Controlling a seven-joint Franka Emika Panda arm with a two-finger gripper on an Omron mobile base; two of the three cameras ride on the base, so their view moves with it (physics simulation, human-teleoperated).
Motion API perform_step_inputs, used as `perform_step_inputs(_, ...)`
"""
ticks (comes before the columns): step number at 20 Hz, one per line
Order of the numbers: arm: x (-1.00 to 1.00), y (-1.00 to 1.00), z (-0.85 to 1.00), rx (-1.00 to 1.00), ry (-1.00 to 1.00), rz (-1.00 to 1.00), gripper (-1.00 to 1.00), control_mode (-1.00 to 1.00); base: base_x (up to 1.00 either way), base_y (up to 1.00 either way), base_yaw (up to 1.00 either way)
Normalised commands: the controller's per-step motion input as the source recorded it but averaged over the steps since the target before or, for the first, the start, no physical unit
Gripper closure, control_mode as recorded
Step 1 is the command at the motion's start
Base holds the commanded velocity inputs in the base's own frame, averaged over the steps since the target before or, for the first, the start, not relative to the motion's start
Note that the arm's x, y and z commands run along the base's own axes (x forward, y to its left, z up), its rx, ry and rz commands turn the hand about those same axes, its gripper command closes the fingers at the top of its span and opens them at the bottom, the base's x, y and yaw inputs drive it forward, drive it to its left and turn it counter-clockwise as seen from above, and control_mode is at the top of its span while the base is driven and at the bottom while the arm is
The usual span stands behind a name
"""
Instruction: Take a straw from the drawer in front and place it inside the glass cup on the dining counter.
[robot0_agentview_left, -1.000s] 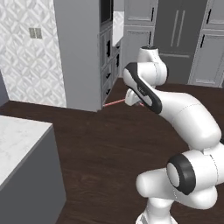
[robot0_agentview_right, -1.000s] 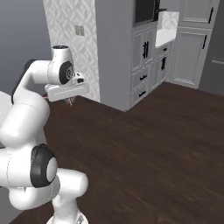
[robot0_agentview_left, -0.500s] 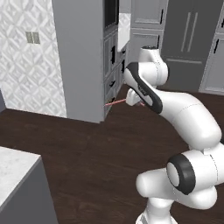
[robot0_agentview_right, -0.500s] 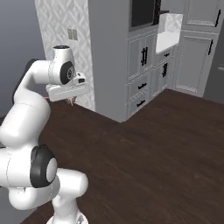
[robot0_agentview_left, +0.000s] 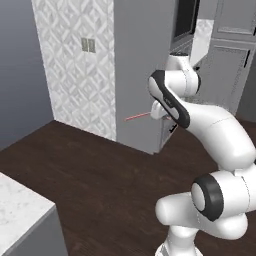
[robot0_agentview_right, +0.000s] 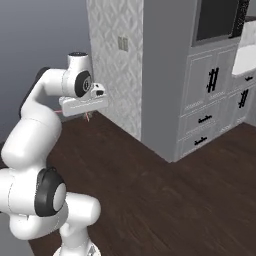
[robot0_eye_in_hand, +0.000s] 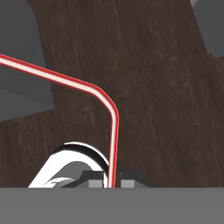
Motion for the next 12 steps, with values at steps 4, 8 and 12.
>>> perform_step_inputs(4,0.0,0.0,0.0,0.0,0.0,0.0,1.0,1.0,1.0,-0.05,0.57)
perform_step_inputs(8,0.0,0.0,0.0,0.0,0.0,0.0,1.0,1.0,1.0,-0.12,0.56)
perform_step_inputs(12,0.0,0.0,0.0,0.0,0.0,0.0,1.0,1.0,1.0,-0.17,0.57)
